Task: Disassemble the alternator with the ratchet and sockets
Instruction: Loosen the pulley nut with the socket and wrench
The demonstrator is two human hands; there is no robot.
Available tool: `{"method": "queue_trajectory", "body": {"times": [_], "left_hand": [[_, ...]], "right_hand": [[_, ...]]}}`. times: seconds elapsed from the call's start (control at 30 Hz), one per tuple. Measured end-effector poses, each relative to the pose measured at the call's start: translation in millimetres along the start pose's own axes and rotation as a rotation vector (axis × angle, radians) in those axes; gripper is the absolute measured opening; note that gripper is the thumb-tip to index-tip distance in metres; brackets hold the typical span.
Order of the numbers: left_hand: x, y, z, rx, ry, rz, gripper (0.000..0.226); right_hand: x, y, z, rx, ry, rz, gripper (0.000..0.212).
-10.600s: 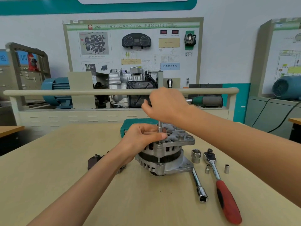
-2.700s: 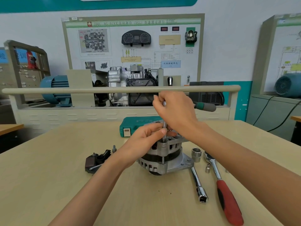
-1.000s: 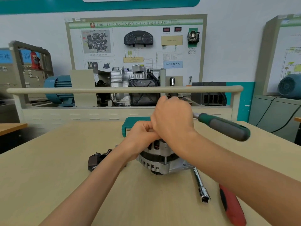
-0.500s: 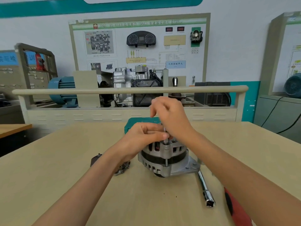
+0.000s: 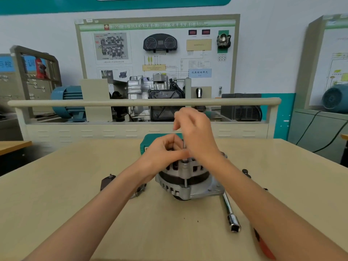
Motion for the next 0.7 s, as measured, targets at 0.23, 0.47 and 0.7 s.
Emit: {"method": "queue_trajectory", "body": {"times": [0.23, 0.47, 0.7], "left_hand": [[2.3, 4.8, 5.1, 0.097, 0.015, 0.189, 0.026], [1.7, 6.9, 0.3, 0.115, 0.020, 0.144, 0.011], [0.5, 7.1, 1.9, -0.034, -0.005, 0.037, 0.021]], "right_hand": [[-25.7, -7.0, -15.2, -0.894, -0.349, 0.217, 0.062], [2.8, -4.9, 1.3, -0.062, 0.072, -0.119, 0.035], [27.1, -14.1, 8.5, 0.831, 0.178, -0.355, 0.026]]}}
Point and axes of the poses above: each hand's wrist, its own x-axis away from the middle knuckle, its own y-axis out of the back of the hand, z = x × y, the point moved 3 cm from there along -x, towards the middle knuckle, and after that the axes turned 3 degrees about -y, right-handed, at the moved point
